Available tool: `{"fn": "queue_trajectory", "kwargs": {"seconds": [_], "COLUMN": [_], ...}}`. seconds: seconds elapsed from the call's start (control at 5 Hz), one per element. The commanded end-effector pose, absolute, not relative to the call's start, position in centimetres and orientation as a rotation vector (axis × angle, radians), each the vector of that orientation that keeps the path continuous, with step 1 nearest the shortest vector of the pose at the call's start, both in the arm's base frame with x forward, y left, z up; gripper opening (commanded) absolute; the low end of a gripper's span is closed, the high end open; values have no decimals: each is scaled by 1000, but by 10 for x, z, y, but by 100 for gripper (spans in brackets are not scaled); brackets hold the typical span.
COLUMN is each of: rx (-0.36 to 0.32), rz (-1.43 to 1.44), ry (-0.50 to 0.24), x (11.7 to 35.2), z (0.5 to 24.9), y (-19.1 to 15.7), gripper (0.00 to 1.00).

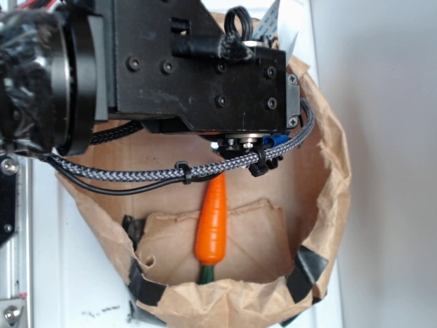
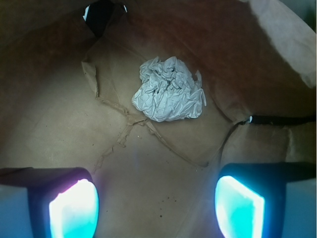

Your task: Grab the white paper.

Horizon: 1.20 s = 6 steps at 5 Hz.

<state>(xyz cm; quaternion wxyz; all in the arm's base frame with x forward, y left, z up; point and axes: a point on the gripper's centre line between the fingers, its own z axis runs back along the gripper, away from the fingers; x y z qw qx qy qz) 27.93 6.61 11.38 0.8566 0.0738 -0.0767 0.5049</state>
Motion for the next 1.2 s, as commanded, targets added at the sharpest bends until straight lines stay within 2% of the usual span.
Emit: {"fn": "queue_trajectory", "kwargs": {"seconds": [0.0,0.2,0.4,0.8,1.0], "rx": [169,164,122,111,138], "rz": [1149,1210,1141,1198,1196], "ry": [-201,-214,-230,-290,-328], "x": [273,274,274,277,274], "z": [119,108,98,105,103], "y": [81,96,114,145,145], "gripper": [100,100,100,100,100]}}
